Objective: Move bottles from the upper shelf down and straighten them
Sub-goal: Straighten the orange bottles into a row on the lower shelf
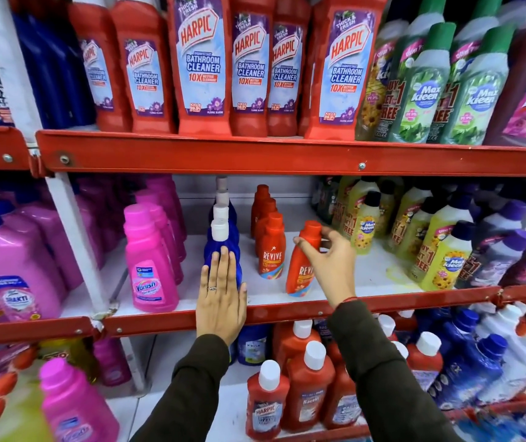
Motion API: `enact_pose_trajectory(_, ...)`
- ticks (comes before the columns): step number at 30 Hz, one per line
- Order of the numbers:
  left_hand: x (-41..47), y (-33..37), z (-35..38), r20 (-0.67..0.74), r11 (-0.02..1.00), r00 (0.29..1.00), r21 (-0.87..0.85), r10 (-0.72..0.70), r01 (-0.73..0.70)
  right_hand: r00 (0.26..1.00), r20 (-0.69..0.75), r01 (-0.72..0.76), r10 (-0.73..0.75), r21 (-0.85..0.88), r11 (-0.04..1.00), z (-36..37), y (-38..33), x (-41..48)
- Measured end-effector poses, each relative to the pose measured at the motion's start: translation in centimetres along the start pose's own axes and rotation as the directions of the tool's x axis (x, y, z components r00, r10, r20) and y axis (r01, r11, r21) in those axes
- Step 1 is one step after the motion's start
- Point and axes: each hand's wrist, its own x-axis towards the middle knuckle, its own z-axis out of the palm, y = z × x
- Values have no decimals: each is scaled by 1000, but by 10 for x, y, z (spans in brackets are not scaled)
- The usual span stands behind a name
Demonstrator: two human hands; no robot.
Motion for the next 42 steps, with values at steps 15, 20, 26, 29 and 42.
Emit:
enact_pose_trajectory(15, -1, -2, 2, 32, 1000, 999, 4, 6, -6, 998, 3, 61, -61, -160, 985, 40, -8, -27)
enact_pose_trajectory(20, -1, -2, 1, 69, 1000, 998, -13, 6, -5, 996, 10, 86, -85, -196, 977, 39, -7, -27)
enact_pose_trajectory(26, -3, 6, -14, 81, 987, 994, -140, -71, 82, 993, 107, 65, -58, -70, 995, 32, -3, -32)
enact_pose_trajectory(29, -2, 20, -24, 138, 918, 988, -380, -64, 112, 989, 132, -92, 70, 171, 981, 25, 5, -39)
enact_pose_trajectory(42, 30, 71, -8, 886, -183, 443, -462, -137, 868, 852, 468, -412, 234, 325, 851, 27, 21, -57)
